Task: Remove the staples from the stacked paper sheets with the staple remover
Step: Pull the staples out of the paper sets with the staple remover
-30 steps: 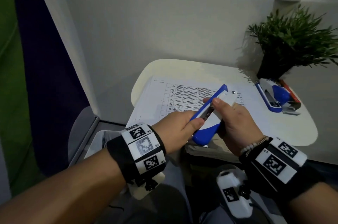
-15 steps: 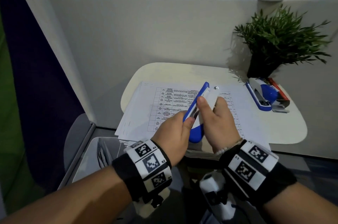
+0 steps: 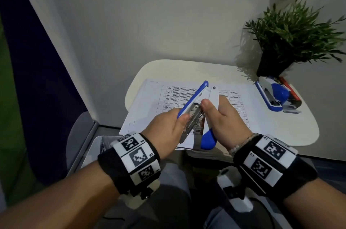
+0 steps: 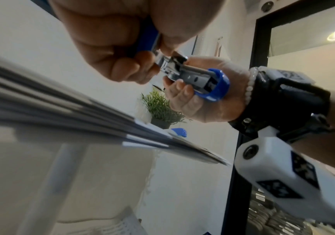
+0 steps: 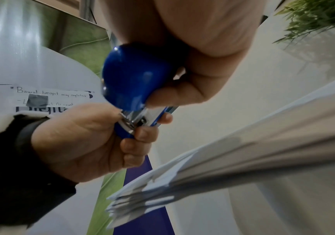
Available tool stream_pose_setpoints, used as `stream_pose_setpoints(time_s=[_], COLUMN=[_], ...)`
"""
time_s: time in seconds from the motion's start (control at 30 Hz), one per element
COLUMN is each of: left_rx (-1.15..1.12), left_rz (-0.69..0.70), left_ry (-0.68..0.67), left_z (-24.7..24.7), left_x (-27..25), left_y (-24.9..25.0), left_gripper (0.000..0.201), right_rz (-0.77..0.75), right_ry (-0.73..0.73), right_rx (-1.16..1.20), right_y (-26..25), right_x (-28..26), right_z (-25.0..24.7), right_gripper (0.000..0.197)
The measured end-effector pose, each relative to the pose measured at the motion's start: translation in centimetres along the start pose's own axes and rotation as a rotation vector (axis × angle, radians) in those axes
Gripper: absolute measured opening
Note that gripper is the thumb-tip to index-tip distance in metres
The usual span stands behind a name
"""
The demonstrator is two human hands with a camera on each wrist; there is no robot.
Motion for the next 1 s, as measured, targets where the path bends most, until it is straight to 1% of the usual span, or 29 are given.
stream_pose_setpoints(time_s=[0.1,0.17,0.27,0.33,0.4,0.43,0.47,0.5,0.53,0.6,0.63,0.67,0.7,0.77,0.8,0.83,0.9,1.0], left_rx=[-0.031,-0.086,-0.295,-0.339,-0.361,-0.296,-0.185,-0.084,-0.009,0.143,0.267,0.402,0.509,0.645,0.697,0.742,0.837,0.857], left_rz=[0.003,-0.018,-0.092,-0.115,-0.140,-0.151,-0.159,-0.176,-0.189,-0.208,-0.220,-0.232,-0.273,-0.326,-0.348,-0.374,-0.403,-0.348], left_ry=[-0.034,-0.043,-0.070,-0.134,-0.223,-0.257,-0.258,-0.222,-0.164,-0.067,-0.053,-0.067,-0.124,-0.242,-0.273,-0.293,-0.286,-0.320], left_z=[0.3,0.6,0.7,0.6,0.1,-0.5,-1.4,-2.4,-3.5,-5.8,-6.8,-7.5,-7.9,-8.3,-8.2,-7.9,-7.2,-6.2], left_x=[-0.2,-0.1,0.2,0.3,0.3,0.6,1.1,1.9,2.9,5.2,6.5,7.8,9.0,11.0,11.8,12.5,13.5,15.6], left_y=[0.3,0.5,0.6,0.6,0.8,0.9,0.8,0.4,-0.2,-1.7,-2.5,-3.3,-4.2,-6.0,-7.1,-8.3,-9.6,-11.7], left_gripper=[0.033,0.028,0.033,0.034,0.037,0.045,0.054,0.059,0.059,0.048,0.042,0.039,0.036,0.035,0.037,0.042,0.058,0.065], right_rz=[0.005,0.063,0.238,0.372,0.565,0.620,0.640,0.638,0.617,0.549,0.537,0.546,0.564,0.595,0.606,0.610,0.605,0.593], right_ry=[0.061,0.120,0.153,0.102,0.028,0.027,0.045,0.083,0.145,0.282,0.325,0.347,0.355,0.354,0.348,0.340,0.334,0.348], right_rx=[0.085,0.244,0.587,0.803,0.932,0.970,0.994,0.988,0.971,0.996,1.028,1.065,1.098,1.149,1.152,1.145,1.137,1.111], right_y=[0.0,0.0,-0.2,-0.1,-0.2,-0.1,-0.1,-0.1,-0.1,0.1,0.3,0.5,0.9,1.6,1.9,2.1,2.3,2.2], right_x=[-0.1,0.0,0.3,0.5,0.7,1.0,1.5,2.1,2.7,3.7,4.0,4.1,4.2,4.2,4.3,4.4,4.5,4.4], right_z=[1.1,2.0,3.0,3.0,2.8,2.5,2.3,2.1,1.9,1.4,1.2,1.1,0.9,0.8,0.7,0.7,0.6,0.6], right_gripper=[0.032,0.028,0.042,0.036,0.040,0.046,0.051,0.054,0.052,0.040,0.035,0.032,0.031,0.032,0.034,0.037,0.042,0.039])
Point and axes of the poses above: each hand's wrist, its own x-axis towards the middle knuckle, its own z-axis out of the palm, y = z × x, the point moved 1 cm from there along x, towards the middle knuckle, and after that the axes turned 10 degrees about x, right-handed, at the moved point
